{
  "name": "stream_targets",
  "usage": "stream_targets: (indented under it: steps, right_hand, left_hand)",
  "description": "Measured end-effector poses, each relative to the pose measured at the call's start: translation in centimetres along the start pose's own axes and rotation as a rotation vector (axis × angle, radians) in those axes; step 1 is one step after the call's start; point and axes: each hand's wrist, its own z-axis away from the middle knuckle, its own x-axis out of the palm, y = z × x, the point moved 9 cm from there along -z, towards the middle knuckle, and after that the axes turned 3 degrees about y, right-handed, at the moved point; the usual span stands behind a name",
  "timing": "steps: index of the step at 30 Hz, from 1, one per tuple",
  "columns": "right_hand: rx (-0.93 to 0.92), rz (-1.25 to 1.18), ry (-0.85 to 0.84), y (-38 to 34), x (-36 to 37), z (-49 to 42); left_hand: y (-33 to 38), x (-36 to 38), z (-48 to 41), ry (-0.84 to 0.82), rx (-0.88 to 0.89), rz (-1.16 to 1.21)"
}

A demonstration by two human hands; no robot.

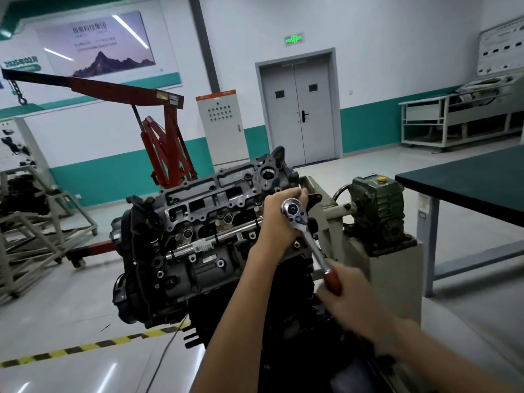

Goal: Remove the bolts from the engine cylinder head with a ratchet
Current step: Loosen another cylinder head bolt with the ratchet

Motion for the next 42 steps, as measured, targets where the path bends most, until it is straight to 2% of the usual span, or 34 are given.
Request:
stream_targets:
  steps: [4,6,8,11,15,17,19,22,26,28,30,33,36,39,40,42]
  right_hand:
    - [-0.252,0.524,-0.199,-1.0,-6.9,-4.0]
    - [-0.357,0.774,-0.162,-2.1,-9.0,-6.0]
    - [-0.379,0.802,-0.107,-2.3,-9.0,-6.3]
    - [-0.219,0.546,-0.068,-0.2,-6.3,-3.8]
    - [0.017,-0.013,0.087,0.2,-0.4,0.2]
    - [0.106,-0.279,0.086,-0.3,3.7,1.2]
    - [0.131,-0.368,0.073,-0.6,5.4,1.2]
    - [0.015,-0.097,0.049,-0.5,1.9,-0.2]
    - [-0.194,0.410,-0.161,0.0,-4.7,-3.5]
    - [-0.304,0.637,-0.126,-0.9,-7.8,-5.3]
    - [-0.332,0.681,-0.081,-1.5,-8.6,-5.7]
    - [-0.149,0.423,-0.048,0.2,-5.5,-3.4]
    - [0.045,0.050,0.102,0.7,-0.4,0.2]
    - [0.145,-0.333,0.096,-0.3,5.0,1.3]
    - [0.142,-0.372,0.084,-0.6,5.6,1.3]
    - [0.102,-0.257,0.065,-0.6,4.0,0.8]
  left_hand:
    - [0.8,0.6,-0.5,-0.188,0.070,-0.136]
    - [0.8,0.6,-0.6,-0.181,0.074,-0.136]
    - [0.3,0.1,-0.5,-0.101,0.048,-0.082]
    - [-0.4,-0.1,-0.4,0.007,0.000,-0.038]
    - [-0.3,-0.2,-0.4,0.141,-0.022,-0.047]
    - [-0.5,-0.4,-0.3,0.181,-0.041,-0.043]
    - [-0.6,-0.6,-0.3,0.174,-0.053,-0.026]
    - [-0.6,-0.9,-0.4,0.075,-0.035,-0.016]
    - [0.2,-0.3,-0.6,-0.106,0.031,-0.082]
    - [0.5,0.4,-0.6,-0.157,0.051,-0.122]
    - [0.3,0.4,-0.7,-0.106,0.034,-0.102]
    - [-0.6,-0.2,-0.4,0.031,-0.019,-0.028]
    - [-1.2,0.0,-0.3,0.123,-0.080,0.018]
    - [-1.5,-0.1,-0.5,0.149,-0.124,0.015]
    - [-1.6,-0.2,-0.5,0.138,-0.124,0.009]
    - [-1.1,-0.3,-0.5,0.083,-0.083,-0.007]
